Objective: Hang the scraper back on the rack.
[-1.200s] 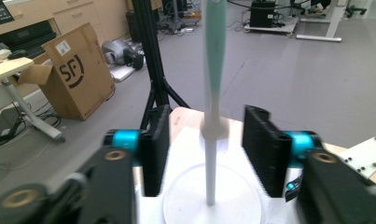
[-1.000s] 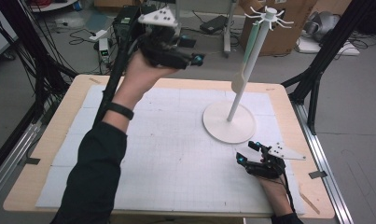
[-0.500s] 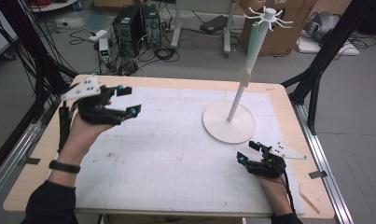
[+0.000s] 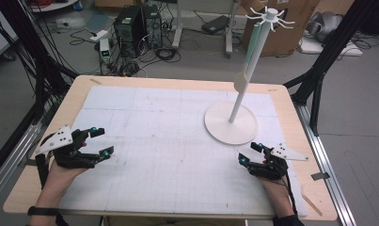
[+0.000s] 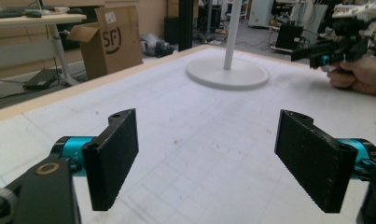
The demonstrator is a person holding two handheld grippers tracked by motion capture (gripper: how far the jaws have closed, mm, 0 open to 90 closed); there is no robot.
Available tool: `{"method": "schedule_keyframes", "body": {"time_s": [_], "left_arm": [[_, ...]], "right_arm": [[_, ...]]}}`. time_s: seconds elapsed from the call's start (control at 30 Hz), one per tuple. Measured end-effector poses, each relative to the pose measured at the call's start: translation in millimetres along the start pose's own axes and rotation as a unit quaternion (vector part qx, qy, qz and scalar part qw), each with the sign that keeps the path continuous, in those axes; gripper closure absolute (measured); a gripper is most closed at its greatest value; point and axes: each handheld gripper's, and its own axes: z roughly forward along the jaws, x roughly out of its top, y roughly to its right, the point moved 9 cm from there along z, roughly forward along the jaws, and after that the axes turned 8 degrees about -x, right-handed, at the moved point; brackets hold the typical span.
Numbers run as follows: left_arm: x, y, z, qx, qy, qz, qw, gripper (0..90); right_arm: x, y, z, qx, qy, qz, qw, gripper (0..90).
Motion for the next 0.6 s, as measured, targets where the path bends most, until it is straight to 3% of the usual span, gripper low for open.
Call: {"method": "schedule_keyframes", "body": {"time_s": [0.23,0.6], "left_arm": [[-27.1,-1.5,-5.6,0.010,0.004,-0.013,0.9999,20.2],[-36.4,4.2,-3.8,0.006,-0.003,-0.007,0.9999,19.1]], "right_arm": [[-0.3,-0.4,0.1,0.004,-0.002,0.000,1.0000,23.6],[-0.2,-0.4,0.4,0.005,-0.001,-0.005,1.0000,23.4]]}}
